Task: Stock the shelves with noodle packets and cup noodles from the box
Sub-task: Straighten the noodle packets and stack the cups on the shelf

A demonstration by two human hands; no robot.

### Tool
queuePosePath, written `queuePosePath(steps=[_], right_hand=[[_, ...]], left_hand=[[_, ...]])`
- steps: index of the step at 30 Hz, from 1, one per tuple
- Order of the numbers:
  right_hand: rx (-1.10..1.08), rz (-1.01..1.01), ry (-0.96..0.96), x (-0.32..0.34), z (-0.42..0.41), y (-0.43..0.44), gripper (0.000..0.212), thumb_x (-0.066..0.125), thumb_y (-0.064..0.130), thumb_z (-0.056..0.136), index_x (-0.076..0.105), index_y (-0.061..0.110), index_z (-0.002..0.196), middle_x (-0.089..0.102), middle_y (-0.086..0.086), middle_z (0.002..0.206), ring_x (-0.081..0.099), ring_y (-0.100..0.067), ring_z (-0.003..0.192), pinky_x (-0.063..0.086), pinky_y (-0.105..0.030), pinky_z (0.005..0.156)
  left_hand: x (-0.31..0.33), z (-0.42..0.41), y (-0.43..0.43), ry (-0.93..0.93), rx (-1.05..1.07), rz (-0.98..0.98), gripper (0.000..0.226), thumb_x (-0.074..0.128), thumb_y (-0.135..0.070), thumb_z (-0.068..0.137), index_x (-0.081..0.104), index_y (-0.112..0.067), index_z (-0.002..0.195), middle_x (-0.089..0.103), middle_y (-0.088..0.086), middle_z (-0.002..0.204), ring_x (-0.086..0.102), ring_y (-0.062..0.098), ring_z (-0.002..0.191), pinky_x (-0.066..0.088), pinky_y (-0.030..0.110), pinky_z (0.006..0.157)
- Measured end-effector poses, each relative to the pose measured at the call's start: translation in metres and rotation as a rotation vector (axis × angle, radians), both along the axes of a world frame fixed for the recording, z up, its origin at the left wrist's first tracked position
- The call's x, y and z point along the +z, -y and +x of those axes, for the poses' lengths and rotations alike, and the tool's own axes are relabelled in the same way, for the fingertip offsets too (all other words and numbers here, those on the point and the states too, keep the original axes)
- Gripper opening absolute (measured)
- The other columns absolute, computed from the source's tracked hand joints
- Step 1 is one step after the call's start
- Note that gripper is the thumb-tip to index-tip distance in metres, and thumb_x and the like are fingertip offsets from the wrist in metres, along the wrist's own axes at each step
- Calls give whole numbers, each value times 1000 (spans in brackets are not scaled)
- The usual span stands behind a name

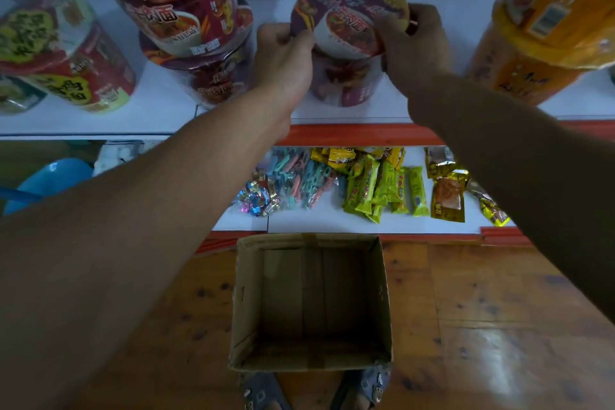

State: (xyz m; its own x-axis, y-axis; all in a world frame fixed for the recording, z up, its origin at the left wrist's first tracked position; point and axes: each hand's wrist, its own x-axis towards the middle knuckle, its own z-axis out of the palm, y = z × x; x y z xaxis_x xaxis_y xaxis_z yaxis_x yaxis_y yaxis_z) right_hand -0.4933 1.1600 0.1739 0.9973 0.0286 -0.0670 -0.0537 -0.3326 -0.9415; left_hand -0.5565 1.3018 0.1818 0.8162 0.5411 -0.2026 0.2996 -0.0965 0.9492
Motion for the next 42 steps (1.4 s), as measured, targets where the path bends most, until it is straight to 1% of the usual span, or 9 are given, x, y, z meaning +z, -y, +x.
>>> queuePosePath(steps=[3, 7, 12, 17, 20, 23, 27, 34, 42], right_hand=[[-29, 43, 12, 2, 6, -1, 38, 62, 41, 93, 47, 20, 121, 64, 3, 96, 60, -14, 71, 49, -29, 60], [-44, 36, 37, -1, -2, -3, 35, 56, 44, 96, 55, 22, 122, 67, 4, 95, 66, -18, 82, 51, -32, 65], [101, 125, 1, -13, -17, 1, 36, 53, 34, 93, 53, 26, 128, 65, 8, 106, 62, -15, 98, 52, -32, 81], [-17, -13, 20, -2, 5, 1, 34, 51, 34, 98, 53, 17, 127, 59, 6, 97, 53, -1, 72, 39, -9, 49], [-70, -3, -29, 2, 13, 4, 32, 57, 47, 94, 52, 20, 110, 56, 8, 87, 58, -13, 78, 53, -26, 64], [-44, -9, -35, 4, 15, 8, 25, 56, 48, 96, 54, 23, 98, 57, 7, 82, 60, -16, 81, 58, -47, 79], [10, 119, -88, 0, 5, 11, 19, 56, 37, 97, 62, 23, 108, 62, 11, 92, 64, -14, 94, 56, -43, 88], [-53, 117, -45, -4, -2, 4, 23, 53, 39, 97, 57, 18, 107, 63, 3, 88, 59, -12, 75, 49, -24, 61], [4, 244, -115, -7, -8, 4, 16, 58, 31, 86, 58, 23, 100, 63, 5, 86, 60, -13, 82, 55, -41, 87]], left_hand=[[8, 4, -2, 17, -15, -88, 31, 62, -26, 62, 58, -11, 89, 53, -3, 70, 50, 14, 69, 47, 33, 71], [5, -5, 2, 2, -68, -112, 65, 62, -28, 69, 51, -21, 132, 66, 0, 111, 61, 16, 99, 52, 38, 87], [-9, -14, -1, 3, -57, -126, 40, 60, -41, 87, 55, -28, 124, 65, -7, 116, 60, 12, 108, 48, 39, 99], [-9, -9, -1, 6, -21, -163, 32, 50, -45, 96, 59, -21, 116, 62, -4, 120, 56, 13, 115, 43, 43, 106], [-8, -5, 2, -35, -121, -139, 29, 44, -50, 100, 58, -25, 96, 62, -3, 107, 60, 17, 106, 46, 36, 96], [0, 5, 4, -15, -118, -111, 27, 38, -48, 103, 49, -27, 115, 58, -11, 104, 57, 6, 101, 46, 26, 87], [3, 13, 4, 23, -72, -132, 15, 52, -23, 96, 61, -16, 106, 62, -10, 85, 58, -3, 71, 46, 22, 71], [-9, -2, 1, -1, -105, -108, 43, 63, -39, 83, 57, -27, 124, 64, -8, 110, 61, 13, 105, 49, 32, 88], [-9, -1, -2, 44, -10, -127, 35, 58, -38, 81, 60, -13, 106, 66, 0, 99, 60, 14, 96, 50, 47, 97]])
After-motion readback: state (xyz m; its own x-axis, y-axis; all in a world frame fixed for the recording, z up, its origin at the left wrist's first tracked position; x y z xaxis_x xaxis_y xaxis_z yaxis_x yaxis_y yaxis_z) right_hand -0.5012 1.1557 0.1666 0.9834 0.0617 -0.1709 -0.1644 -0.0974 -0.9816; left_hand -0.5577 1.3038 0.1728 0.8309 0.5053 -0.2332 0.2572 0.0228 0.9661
